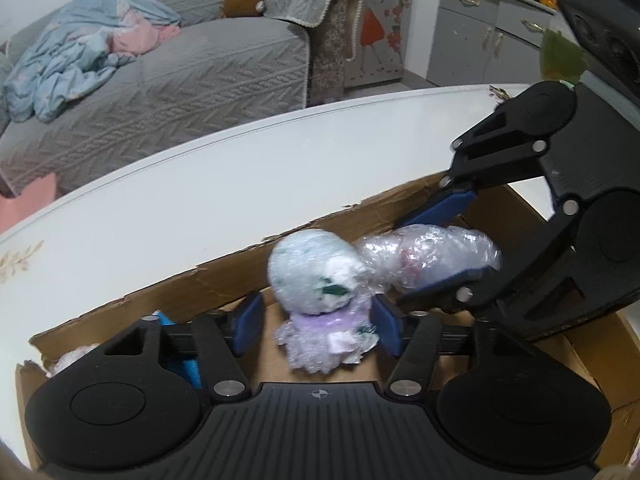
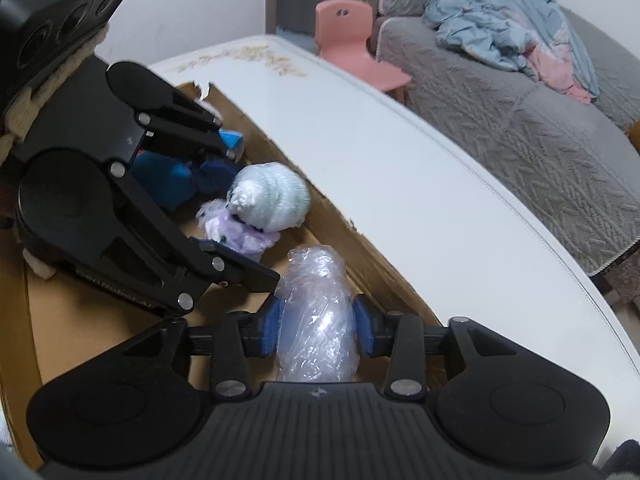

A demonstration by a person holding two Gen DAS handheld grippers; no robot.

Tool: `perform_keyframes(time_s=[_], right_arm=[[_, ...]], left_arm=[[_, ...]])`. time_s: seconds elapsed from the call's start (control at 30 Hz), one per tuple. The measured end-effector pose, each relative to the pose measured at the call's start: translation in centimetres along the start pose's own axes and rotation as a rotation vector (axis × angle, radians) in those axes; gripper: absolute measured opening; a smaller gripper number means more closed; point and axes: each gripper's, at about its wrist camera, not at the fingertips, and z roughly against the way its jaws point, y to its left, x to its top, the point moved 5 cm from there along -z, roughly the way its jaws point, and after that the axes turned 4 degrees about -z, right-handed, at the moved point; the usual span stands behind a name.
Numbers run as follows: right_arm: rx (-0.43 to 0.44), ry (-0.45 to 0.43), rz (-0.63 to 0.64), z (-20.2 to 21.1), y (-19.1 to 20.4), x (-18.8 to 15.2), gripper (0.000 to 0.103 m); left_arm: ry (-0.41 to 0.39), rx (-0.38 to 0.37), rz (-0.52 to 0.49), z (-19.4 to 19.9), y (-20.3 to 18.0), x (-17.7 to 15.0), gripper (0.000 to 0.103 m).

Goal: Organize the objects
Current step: 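Carry both items into the tray, lower them and open both tools, then move both tools back to the pile and grasp the lilac rolled sock with right tool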

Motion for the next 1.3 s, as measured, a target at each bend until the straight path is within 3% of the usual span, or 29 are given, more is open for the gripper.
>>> perform_keyframes(time_s=[0.1, 0.37, 0.77, 1.3], right_arm=[[-0.02, 0.039, 0.043, 0.6, 0.4, -0.2, 0.049], [-0.034, 0.067, 0.091, 1.3, 0.7, 0.0, 0.056], [-0.072, 0.045, 0.081, 3.5, 0.9, 0.7, 0.064], [-0.087, -0.031, 0.098, 7.1, 4.9, 0.3, 0.068]], left_arm=[[0.002, -0.029, 0.049, 0.4, 0.6, 0.3, 0.086], [0.011, -0.026, 0.072, 1.6, 0.5, 0.8, 0.094], [-0.022, -0.006, 0.108, 5.5, 0.5, 0.1, 0.096], [-0.084, 0.052, 0.152, 11.7, 0.1, -3.6, 0.098]])
